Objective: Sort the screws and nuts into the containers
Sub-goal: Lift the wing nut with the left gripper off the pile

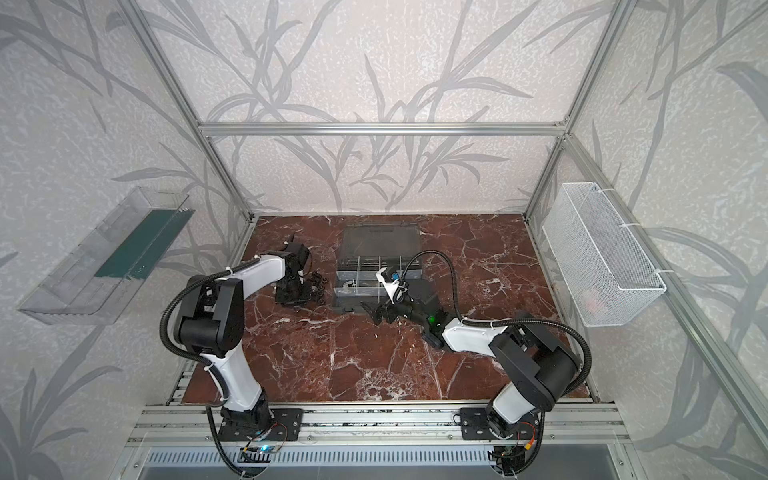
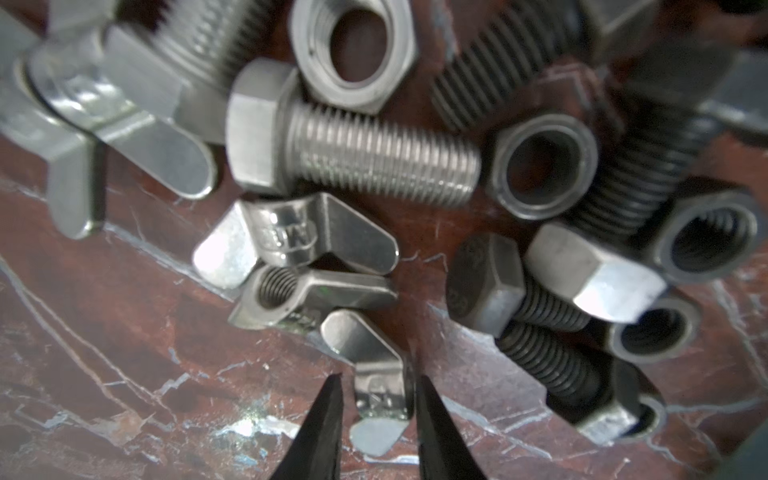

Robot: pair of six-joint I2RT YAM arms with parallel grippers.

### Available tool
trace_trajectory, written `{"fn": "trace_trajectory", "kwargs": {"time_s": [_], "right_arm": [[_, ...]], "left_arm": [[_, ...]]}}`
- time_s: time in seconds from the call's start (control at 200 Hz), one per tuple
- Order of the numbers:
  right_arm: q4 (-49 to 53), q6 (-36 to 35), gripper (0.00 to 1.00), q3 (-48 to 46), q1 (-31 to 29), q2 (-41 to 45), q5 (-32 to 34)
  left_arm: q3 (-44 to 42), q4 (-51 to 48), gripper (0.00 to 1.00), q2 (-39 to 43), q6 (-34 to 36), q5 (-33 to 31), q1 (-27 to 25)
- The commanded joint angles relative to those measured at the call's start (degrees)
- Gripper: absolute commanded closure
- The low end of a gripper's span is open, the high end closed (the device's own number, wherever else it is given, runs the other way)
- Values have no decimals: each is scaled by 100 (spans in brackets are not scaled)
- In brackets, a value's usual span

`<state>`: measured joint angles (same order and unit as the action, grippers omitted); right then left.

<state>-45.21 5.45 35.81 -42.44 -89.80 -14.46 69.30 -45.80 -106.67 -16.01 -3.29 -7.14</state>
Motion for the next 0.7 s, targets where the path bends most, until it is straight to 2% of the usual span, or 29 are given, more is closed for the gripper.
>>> {"fn": "trace_trajectory", "kwargs": {"time_s": [0.0,0.345,0.695], "right_arm": [[-216,66,1,106,-37,-55,-118],[-203,82,1,107,-37,-55,-101],[-176,87,1,113,-41,-64,-33]], "left_arm": [[144,-142,73,-66,74,-164,-47],[153,-113,82,-3,91,-207,-102],[-11,201,84,570,155,-137,-183]]}}
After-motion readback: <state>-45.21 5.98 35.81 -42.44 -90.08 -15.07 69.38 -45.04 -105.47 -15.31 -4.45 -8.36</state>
